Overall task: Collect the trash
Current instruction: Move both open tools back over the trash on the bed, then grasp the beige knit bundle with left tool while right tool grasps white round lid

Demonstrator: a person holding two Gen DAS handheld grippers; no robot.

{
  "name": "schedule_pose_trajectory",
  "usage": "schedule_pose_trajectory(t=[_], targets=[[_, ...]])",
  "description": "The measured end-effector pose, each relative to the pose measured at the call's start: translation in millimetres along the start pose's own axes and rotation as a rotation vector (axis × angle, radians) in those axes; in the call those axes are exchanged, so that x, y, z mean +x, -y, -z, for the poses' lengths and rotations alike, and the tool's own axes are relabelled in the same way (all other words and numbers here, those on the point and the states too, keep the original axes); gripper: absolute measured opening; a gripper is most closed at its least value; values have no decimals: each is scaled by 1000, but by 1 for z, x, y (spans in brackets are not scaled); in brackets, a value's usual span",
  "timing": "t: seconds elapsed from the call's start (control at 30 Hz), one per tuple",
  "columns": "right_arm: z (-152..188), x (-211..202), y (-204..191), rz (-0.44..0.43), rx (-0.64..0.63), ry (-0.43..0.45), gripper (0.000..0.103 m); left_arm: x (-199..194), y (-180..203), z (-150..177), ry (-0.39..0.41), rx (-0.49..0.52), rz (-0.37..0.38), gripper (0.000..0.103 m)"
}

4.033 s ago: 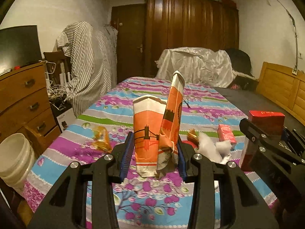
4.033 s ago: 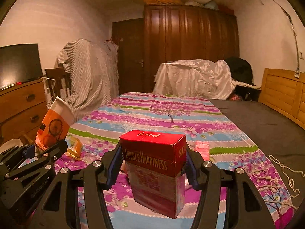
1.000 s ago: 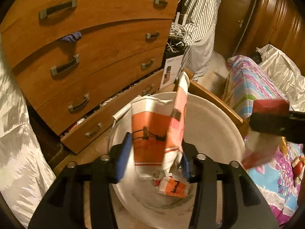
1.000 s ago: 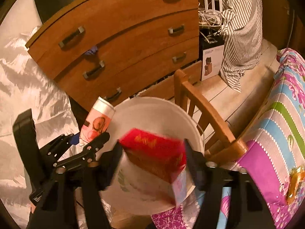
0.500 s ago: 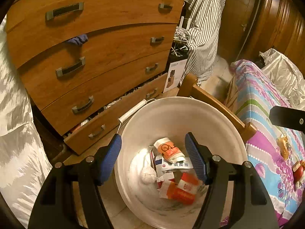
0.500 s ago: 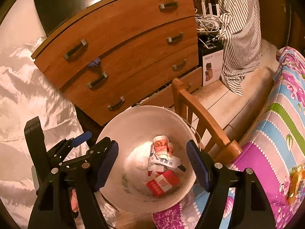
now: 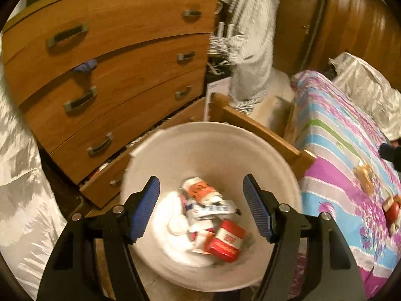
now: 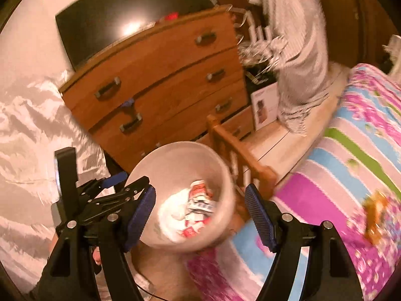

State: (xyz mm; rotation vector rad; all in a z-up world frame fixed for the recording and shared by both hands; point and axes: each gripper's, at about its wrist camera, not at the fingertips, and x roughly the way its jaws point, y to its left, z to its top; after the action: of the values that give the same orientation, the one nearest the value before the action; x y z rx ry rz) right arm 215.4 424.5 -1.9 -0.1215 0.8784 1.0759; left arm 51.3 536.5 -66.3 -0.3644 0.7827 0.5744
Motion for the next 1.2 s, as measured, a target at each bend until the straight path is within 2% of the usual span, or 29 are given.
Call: schedule_pose_trajectory(t=[0.17,0.37,0.4,0.6,0.73,0.83,0.97,1.03,1.07,1.13,1.2], targets=[[58,-81,57,132,-1,142,76,-5,69,18,0,85,93,66],[157,-178,154,291,91,238,76,-3,178,52,-38,233,245,66],[183,-200,177,330,114,249,76,-2,193,58,-48,253,269,66],[293,-266,282,542,256,228,76,4,298,106,-114,388,387,66],[350,-290,344,649,331,180,76,4,365,139,-147,495,449,66],[371,-287,370,668,361,126,75,6,406,161,-174,564,478,66],[375,-270,389,672,366,74,72,9,450,182,-202,618,507,66],[373,-260,398,666,369,50,64,10,466,188,-210,643,518,66],[375,-258,404,654,371,37,57,11,473,191,-213,653,521,66],[365,-248,402,643,367,31,52,13,491,199,-219,683,534,66],[366,-250,405,634,369,33,42,13,505,206,-223,712,547,66]])
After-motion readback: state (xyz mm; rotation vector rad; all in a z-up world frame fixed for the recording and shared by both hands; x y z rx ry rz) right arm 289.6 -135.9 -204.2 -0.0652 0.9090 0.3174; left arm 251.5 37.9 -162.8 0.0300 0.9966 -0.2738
